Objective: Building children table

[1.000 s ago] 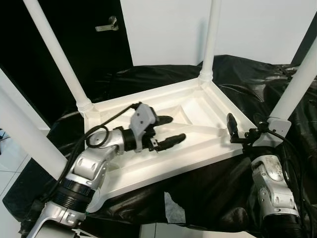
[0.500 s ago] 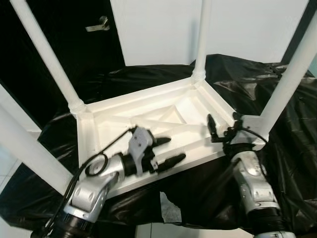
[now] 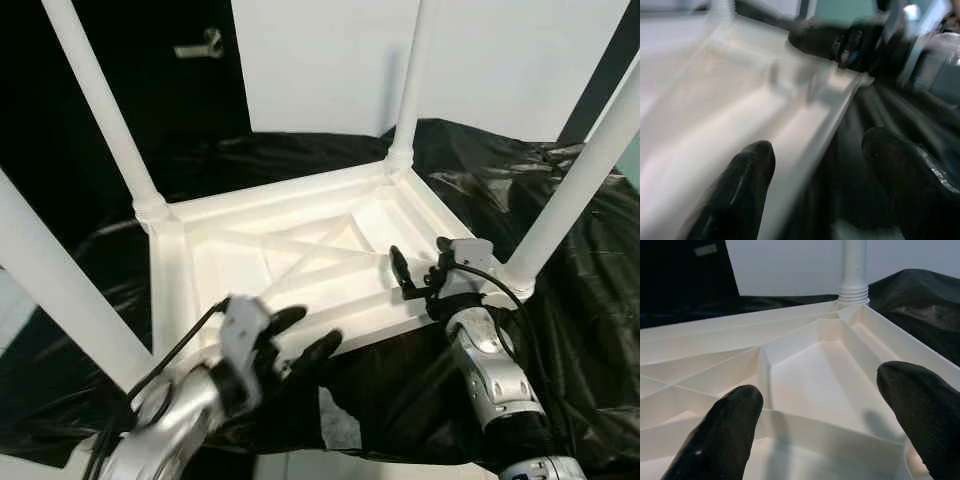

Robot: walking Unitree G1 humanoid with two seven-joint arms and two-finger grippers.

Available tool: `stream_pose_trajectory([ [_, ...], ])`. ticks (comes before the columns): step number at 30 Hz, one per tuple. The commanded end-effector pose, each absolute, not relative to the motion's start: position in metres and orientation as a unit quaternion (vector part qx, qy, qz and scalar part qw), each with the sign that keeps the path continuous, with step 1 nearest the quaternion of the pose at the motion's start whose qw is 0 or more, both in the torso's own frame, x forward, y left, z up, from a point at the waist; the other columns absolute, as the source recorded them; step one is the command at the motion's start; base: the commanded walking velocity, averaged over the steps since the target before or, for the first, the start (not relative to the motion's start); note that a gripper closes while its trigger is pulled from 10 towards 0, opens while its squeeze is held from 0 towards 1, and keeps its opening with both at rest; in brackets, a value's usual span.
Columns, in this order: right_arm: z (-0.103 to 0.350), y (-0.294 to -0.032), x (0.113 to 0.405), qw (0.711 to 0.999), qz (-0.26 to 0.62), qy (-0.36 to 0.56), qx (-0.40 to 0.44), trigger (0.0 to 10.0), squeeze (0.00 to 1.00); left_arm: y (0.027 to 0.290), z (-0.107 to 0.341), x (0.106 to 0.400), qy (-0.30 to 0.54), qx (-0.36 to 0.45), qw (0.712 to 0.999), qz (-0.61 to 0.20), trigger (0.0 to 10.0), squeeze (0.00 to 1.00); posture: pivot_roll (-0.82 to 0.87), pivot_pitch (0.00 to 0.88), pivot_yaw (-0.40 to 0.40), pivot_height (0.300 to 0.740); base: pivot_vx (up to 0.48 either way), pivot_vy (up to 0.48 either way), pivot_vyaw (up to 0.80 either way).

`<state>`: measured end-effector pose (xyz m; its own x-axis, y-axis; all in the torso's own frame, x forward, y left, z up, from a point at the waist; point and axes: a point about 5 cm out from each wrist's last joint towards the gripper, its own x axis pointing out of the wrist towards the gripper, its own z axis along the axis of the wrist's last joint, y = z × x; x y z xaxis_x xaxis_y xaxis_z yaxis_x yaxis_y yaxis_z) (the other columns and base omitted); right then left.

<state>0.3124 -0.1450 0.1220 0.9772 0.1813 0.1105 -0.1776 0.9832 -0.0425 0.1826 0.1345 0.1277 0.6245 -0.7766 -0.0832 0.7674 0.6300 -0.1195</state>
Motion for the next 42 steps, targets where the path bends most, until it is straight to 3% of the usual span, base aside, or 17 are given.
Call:
stream_pose_trajectory([
  [1, 0.118, -0.142, 0.313, 0.993, 0.104, -0.046, -0.022, 10.0, 0.0, 0.137, 0.135, 0.176, 0.051, -0.034, 0.892, -0.448, 10.0, 0.0, 0.16, 0.0, -0.093, 0.74, 0.0, 0.0, 0.0],
  [9, 0.115, -0.134, 0.315, 0.989, 0.138, -0.042, -0.022, 10.0, 0.0, 0.164, 0.135, 0.123, 0.149, -0.044, 0.855, -0.495, 10.0, 0.0, 0.2, 0.0, -0.106, 0.74, 0.0, 0.0, 0.0],
  [12, 0.114, -0.132, 0.315, 0.989, 0.142, -0.043, -0.022, 10.0, 0.0, 0.17, 0.135, 0.116, 0.167, -0.041, 0.852, -0.494, 10.0, 0.0, 0.2, 0.0, -0.105, 0.74, 0.0, 0.0, 0.0],
  [18, 0.112, -0.126, 0.311, 0.984, 0.172, -0.045, -0.017, 10.0, 0.0, 0.214, 0.141, 0.106, 0.222, -0.002, 0.855, -0.469, 10.0, 0.0, 0.2, 0.0, -0.095, 0.74, 0.0, 0.0, 0.0],
  [22, 0.113, -0.123, 0.308, 0.982, 0.184, -0.048, -0.016, 10.0, 0.0, 0.236, 0.145, 0.108, 0.24, 0.023, 0.859, -0.451, 10.0, 0.0, 0.2, 0.0, -0.09, 0.74, 0.0, 0.0, 0.0],
  [25, 0.113, -0.122, 0.3, 0.978, 0.202, -0.054, -0.024, 10.0, 0.0, 0.271, 0.153, 0.116, 0.264, 0.055, 0.871, -0.41, 10.0, 0.0, 0.19, 0.0, -0.072, 0.74, 0.0, 0.0, 0.0],
  [33, 0.113, -0.122, 0.279, 0.968, 0.243, -0.064, -0.016, 10.0, 0.0, 0.313, 0.162, 0.129, 0.287, 0.102, 0.887, -0.347, 10.0, 0.0, 0.17, 0.0, -0.053, 0.74, 0.0, 0.0, 0.0],
  [35, 0.116, -0.124, 0.268, 0.964, 0.255, -0.07, -0.011, 10.0, 0.0, 0.328, 0.165, 0.147, 0.266, 0.114, 0.908, -0.304, 10.0, 0.0, 0.15, 0.0, -0.044, 0.74, 0.0, 0.0, 0.0],
  [42, 0.121, -0.132, 0.249, 0.966, 0.248, -0.073, -0.007, 10.0, 0.0, 0.344, 0.171, 0.189, 0.187, 0.136, 0.943, -0.24, 10.0, 0.0, 0.12, 0.0, -0.03, 0.74, 0.0, 0.0, 0.0],
])
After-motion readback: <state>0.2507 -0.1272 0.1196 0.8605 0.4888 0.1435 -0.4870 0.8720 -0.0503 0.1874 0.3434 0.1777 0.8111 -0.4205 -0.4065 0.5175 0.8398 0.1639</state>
